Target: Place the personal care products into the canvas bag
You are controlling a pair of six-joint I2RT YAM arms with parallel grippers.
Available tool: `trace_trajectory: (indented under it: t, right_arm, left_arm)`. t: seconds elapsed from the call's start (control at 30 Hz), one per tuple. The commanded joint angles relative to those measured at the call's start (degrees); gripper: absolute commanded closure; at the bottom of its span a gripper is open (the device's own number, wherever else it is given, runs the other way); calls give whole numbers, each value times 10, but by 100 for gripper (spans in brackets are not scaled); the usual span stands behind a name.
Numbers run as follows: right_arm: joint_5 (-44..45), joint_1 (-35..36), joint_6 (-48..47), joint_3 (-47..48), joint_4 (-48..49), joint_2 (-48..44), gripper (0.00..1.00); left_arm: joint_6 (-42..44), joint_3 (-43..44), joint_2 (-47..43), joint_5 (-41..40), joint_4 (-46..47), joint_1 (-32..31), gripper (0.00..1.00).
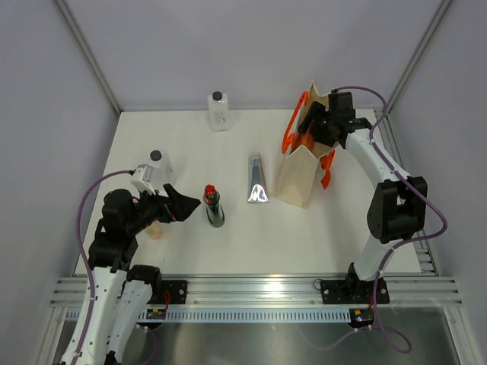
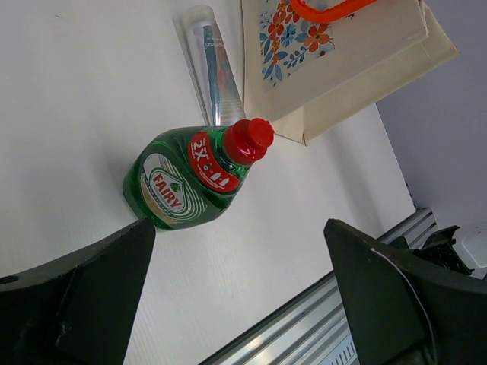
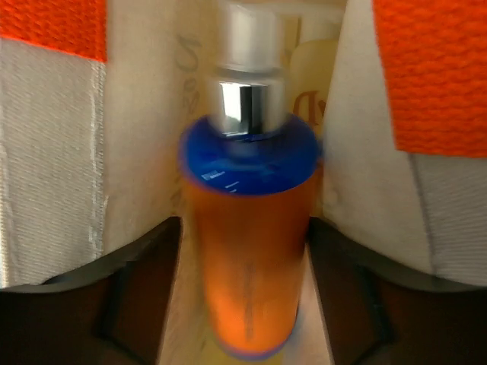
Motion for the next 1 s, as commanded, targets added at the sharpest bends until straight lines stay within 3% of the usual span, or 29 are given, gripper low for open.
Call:
trace_trajectory:
  t: [0.0,0.07,0.27,0.4,0.53,0.6,0.63,0.67,0.7,0.73,0.83,0.97]
  right_arm:
    - [16,3,-1,18,31,-27,18]
    - [17,3,-16,14,36,-33,10]
    - [11,3,-51,22,28,-67,0]
    - [-36,3,-132,53,-2,-97,1]
    - [-315,-18,-333,84,-68,-157,0]
    - [-385,-24,-414,45,-72,-216,0]
    - [-420,-23,-433,21,-78,-234,1]
    - [-430,-25,-458,10,-92,-251,0]
    - [-441,-25,-474,-3,-103,-280,0]
    - [-450,-25,-484,-33,-109,-296,1]
    - [-455,-25,-517,-114,-96,-360,0]
    - [-465,-26,-519,-182,-70,-421,0]
  left_arm:
    - [15,3,-5,17,3,-2,1]
    - [18,3,-1,3,-8,-2,1]
    - [20,14,2,-14,-19,-14,1]
    - [20,44,12,-67,-31,-66,1]
    - [10,76,22,-227,-51,-219,1]
    - [-4,81,37,-332,-58,-281,1]
    - [-10,81,43,-377,-67,-349,1]
    - [-28,77,51,-423,-75,-388,1]
    - [-40,75,71,-527,-82,-424,1]
    - [-58,73,85,-583,-99,-492,1]
    - [-131,61,156,-733,-90,-575,1]
    - [-179,31,262,-836,6,-591,1]
